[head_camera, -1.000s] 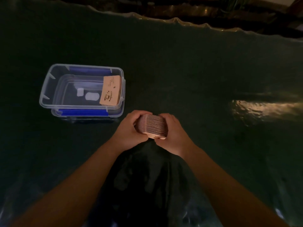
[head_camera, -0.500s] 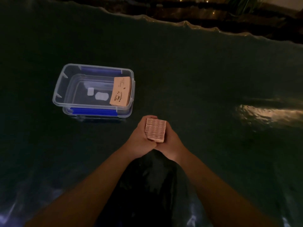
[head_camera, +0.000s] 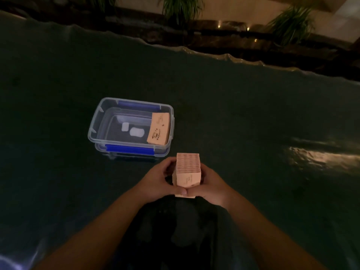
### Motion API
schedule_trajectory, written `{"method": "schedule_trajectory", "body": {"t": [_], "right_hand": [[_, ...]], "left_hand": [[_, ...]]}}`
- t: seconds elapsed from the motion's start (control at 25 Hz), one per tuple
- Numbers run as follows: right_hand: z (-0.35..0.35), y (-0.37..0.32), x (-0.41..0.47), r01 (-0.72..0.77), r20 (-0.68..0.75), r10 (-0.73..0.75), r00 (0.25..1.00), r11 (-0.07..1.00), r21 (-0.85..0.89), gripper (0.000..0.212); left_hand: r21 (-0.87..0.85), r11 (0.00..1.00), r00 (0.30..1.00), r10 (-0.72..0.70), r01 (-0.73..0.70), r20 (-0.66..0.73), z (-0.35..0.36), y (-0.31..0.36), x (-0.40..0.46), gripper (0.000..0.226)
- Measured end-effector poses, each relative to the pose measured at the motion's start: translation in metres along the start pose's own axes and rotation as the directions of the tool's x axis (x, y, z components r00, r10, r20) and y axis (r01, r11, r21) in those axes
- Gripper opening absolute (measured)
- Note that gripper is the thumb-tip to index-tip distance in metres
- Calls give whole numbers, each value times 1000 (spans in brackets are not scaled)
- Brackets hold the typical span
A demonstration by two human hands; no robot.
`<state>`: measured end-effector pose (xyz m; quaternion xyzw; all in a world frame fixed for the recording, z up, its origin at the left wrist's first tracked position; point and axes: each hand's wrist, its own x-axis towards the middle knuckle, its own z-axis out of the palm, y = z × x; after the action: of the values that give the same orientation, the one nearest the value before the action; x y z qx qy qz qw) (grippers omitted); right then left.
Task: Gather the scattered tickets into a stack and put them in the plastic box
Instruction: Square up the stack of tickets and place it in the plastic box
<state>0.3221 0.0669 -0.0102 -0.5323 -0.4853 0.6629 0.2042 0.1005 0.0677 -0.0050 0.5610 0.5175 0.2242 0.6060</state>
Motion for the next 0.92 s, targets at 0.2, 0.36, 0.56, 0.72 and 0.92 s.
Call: {"method": "schedule_trajectory", "body": {"t": [0.2, 0.36, 0.56, 0.72, 0.92], "right_hand": [[27, -43, 9, 22, 23, -22, 1000, 1000, 13, 96], [53, -92, 34, 75, -12, -75, 997, 997, 27, 83], [82, -138, 68, 84, -47, -85, 995, 996, -29, 57], [99, -160, 98, 5, -85, -6, 996, 1000, -2, 27], [108, -164, 125, -64, -144, 67, 987, 998, 24, 15]], "left_hand": [[-52, 998, 997, 27, -30, -69, -44, 14, -15, 88], [-159, 987, 978, 0, -34, -209, -96, 29, -23, 72], [-307, 952, 965, -72, -10, -252, -146, 48, -16, 75], [-401, 905, 950, -238, 142, -200, -177, 51, 10, 57], [-453, 856, 926, -348, 249, -148, -196, 47, 46, 44]]}}
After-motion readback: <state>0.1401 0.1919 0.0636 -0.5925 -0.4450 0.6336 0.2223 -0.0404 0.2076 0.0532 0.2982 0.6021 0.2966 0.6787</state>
